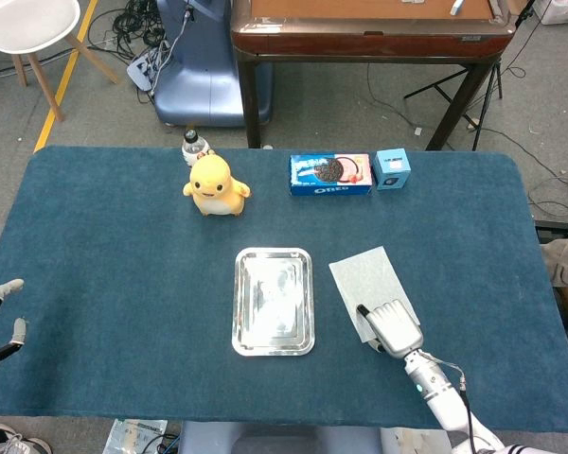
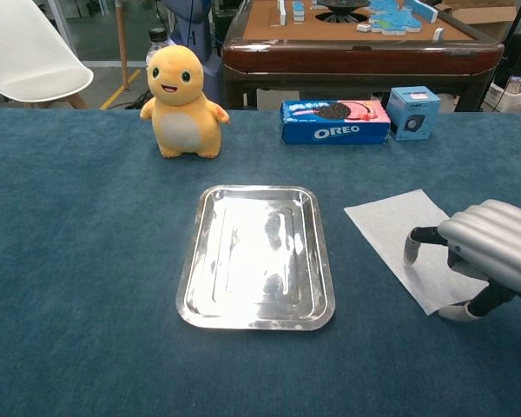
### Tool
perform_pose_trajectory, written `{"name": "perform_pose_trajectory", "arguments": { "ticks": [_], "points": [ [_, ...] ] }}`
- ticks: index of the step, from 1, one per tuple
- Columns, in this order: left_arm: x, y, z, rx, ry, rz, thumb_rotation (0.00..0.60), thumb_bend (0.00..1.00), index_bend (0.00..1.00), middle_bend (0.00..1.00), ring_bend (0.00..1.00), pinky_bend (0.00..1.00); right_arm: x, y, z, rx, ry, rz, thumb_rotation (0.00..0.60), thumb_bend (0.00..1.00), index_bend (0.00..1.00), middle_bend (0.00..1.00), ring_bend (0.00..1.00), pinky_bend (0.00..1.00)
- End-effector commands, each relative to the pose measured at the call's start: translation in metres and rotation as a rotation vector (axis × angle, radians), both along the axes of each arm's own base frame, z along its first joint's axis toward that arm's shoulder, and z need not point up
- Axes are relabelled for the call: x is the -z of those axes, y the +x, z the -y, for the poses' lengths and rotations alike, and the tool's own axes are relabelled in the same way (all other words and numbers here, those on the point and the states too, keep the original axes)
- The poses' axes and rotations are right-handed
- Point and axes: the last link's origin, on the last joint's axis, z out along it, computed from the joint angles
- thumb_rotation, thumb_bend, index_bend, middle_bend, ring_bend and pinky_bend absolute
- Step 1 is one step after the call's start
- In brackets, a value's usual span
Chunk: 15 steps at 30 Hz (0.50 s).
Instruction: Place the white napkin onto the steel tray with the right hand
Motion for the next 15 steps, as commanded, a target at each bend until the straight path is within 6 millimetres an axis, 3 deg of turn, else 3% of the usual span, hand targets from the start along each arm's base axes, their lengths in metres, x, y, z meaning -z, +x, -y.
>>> {"name": "perform_pose_trajectory", "arguments": {
  "ticks": [1, 15],
  "points": [
    [0.0001, 0.0, 0.0, -0.001, 0.0, 0.001, 0.6, 0.48, 0.21, 0.28, 0.22, 0.36, 0.0006, 0.0005, 0.0003, -0.005, -0.002, 0.006, 0.6, 0.16, 0.38, 1.0, 1.0, 1.0],
    [0.0003, -0.0001, -0.0001, -0.002, -0.001, 0.0, 0.6, 0.48, 0.21, 0.28, 0.22, 0.36, 0.0003, 0.0011, -0.0002, -0.015, -0.011, 0.026, 0.6, 0.34, 0.38, 1.0, 1.0, 1.0]
  ]
}}
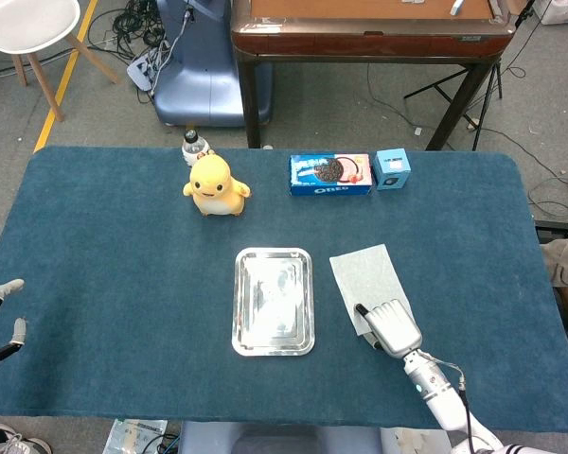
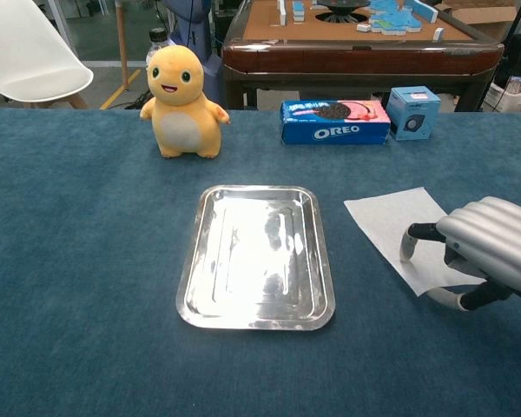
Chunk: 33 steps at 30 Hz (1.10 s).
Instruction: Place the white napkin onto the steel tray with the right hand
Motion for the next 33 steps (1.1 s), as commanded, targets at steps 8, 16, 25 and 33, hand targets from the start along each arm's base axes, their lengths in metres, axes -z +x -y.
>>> {"name": "perform_pose_trajectory", "arguments": {
  "ticks": [8, 16, 25, 33],
  "points": [
    [0.0006, 0.0003, 0.0, 0.001, -0.001, -0.003, 0.6, 0.48, 0.21, 0.28, 0.22, 0.36, -0.0014, 0.0015, -0.001, -0.004, -0.01, 0.009, 0.6, 0.39, 0.38, 1.0, 1.0, 1.0],
    [0.0005, 0.0, -0.0001, 0.0, -0.002, -0.002, 0.6, 0.48, 0.21, 0.28, 0.22, 0.36, -0.0003, 0.0021, -0.0017, -0.004, -0.01, 0.012, 0.6, 0.42, 0.4, 1.0, 1.0, 1.0],
    [0.0002, 0.0004, 0.0002, 0.002, -0.001, -0.002, 0.6, 0.48, 0.21, 0.28, 0.22, 0.36, 0.0006, 0.0037, -0.0025, -0.005, -0.011, 0.024, 0.6, 0.45, 0.47, 1.0, 1.0, 1.0],
    [0.0003, 0.0006, 0.0003, 0.001, -0.002, -0.001, 0.6, 0.48, 0.21, 0.28, 0.22, 0.36, -0.0006, 0.0034, -0.0022, 0.001, -0.019, 0.032, 0.6, 0.45, 0.54, 1.0, 1.0, 1.0]
  ]
}}
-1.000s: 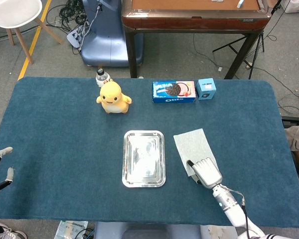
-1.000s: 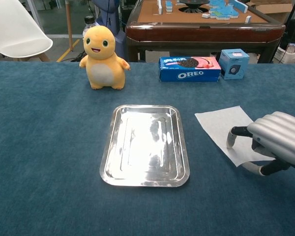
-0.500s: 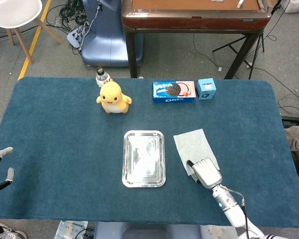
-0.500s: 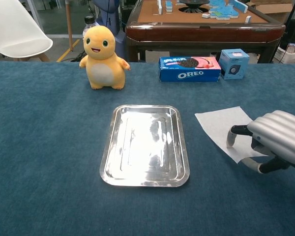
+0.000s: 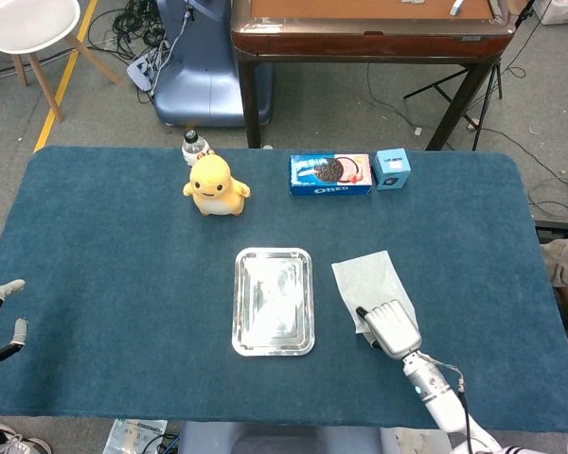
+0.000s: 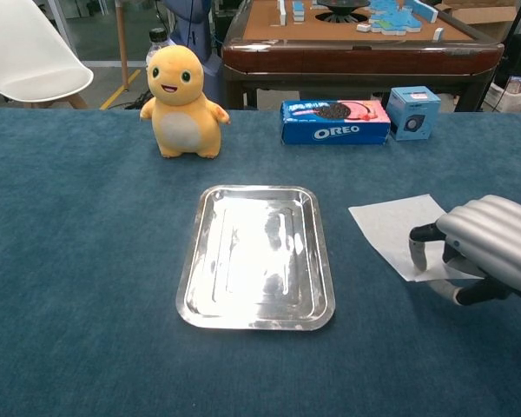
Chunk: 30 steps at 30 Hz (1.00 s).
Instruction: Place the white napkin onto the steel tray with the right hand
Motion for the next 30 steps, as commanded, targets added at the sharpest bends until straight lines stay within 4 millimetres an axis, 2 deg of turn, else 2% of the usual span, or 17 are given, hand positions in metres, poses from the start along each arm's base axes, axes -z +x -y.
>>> {"name": "perform_pose_trajectory", "arguments": {
  "ticks": [1, 14, 30],
  "points": [
    [0.0, 0.0, 0.0, 0.0, -0.001, 0.001, 0.6, 0.48, 0.21, 0.28, 0.22, 0.36, -0.001, 0.0, 0.0, 0.002, -0.004, 0.004, 0.6, 0.45, 0.55, 1.0, 1.0, 1.0],
    [0.001, 0.0, 0.0, -0.002, -0.007, -0.001, 0.6, 0.48, 0.21, 0.28, 0.22, 0.36, -0.017, 0.006, 0.013, 0.007, -0.073, 0.043, 0.6, 0.45, 0.56, 1.0, 1.0, 1.0],
    [0.0, -0.001, 0.0, -0.006, -0.005, 0.005, 0.6, 0.48, 0.21, 0.28, 0.22, 0.36, -0.026, 0.033, 0.04, -0.021, -0.17, 0.085, 0.6, 0.45, 0.56, 1.0, 1.0, 1.0]
  ]
}}
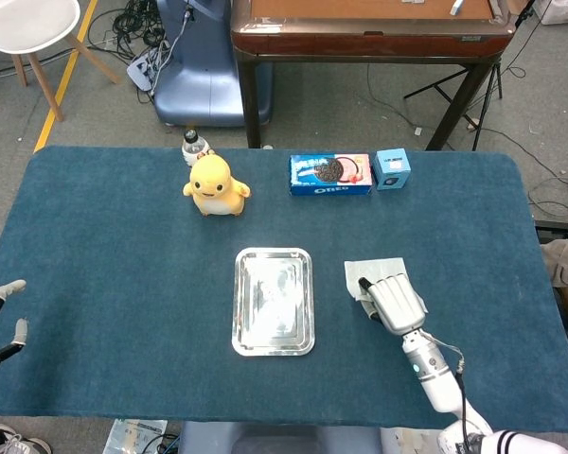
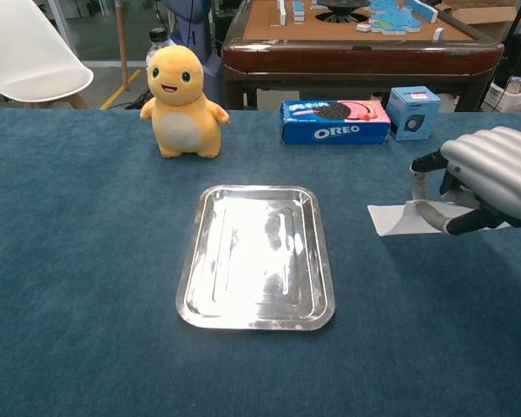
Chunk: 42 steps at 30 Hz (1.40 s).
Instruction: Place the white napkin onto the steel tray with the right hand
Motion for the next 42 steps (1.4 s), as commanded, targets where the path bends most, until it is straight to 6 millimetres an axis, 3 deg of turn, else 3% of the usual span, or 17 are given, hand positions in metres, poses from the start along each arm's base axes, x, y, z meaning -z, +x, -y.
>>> {"name": "perform_pose_trajectory", "arguments": {
  "ticks": [1, 22, 31, 42],
  "points": [
    [0.0, 0.0, 0.0, 0.001, 0.001, 0.0, 0.6, 0.48, 0.21, 0.28, 0.22, 0.36, 0.001, 0.006, 0.005, -0.004, -0.016, 0.006, 0.6, 0.45, 0.56, 1.0, 1.0, 1.0],
    [-0.007, -0.001, 0.003, 0.001, 0.018, 0.015, 0.6, 0.48, 0.21, 0.28, 0.22, 0.36, 0.022, 0.064, 0.035, -0.059, -0.185, 0.024, 0.6, 0.45, 0.58, 1.0, 1.0, 1.0],
    [-0.017, -0.005, 0.006, -0.016, 0.048, 0.017, 0.6, 0.48, 0.21, 0.28, 0.22, 0.36, 0.038, 0.09, 0.052, -0.099, -0.187, 0.023, 0.6, 0.45, 0.59, 1.0, 1.0, 1.0],
    [-0.024, -0.009, 0.007, -0.027, 0.061, 0.022, 0.6, 0.48, 0.21, 0.28, 0.22, 0.36, 0.044, 0.123, 0.069, -0.171, -0.21, 0.012, 0.6, 0.45, 0.6, 1.0, 1.0, 1.0]
  ]
}}
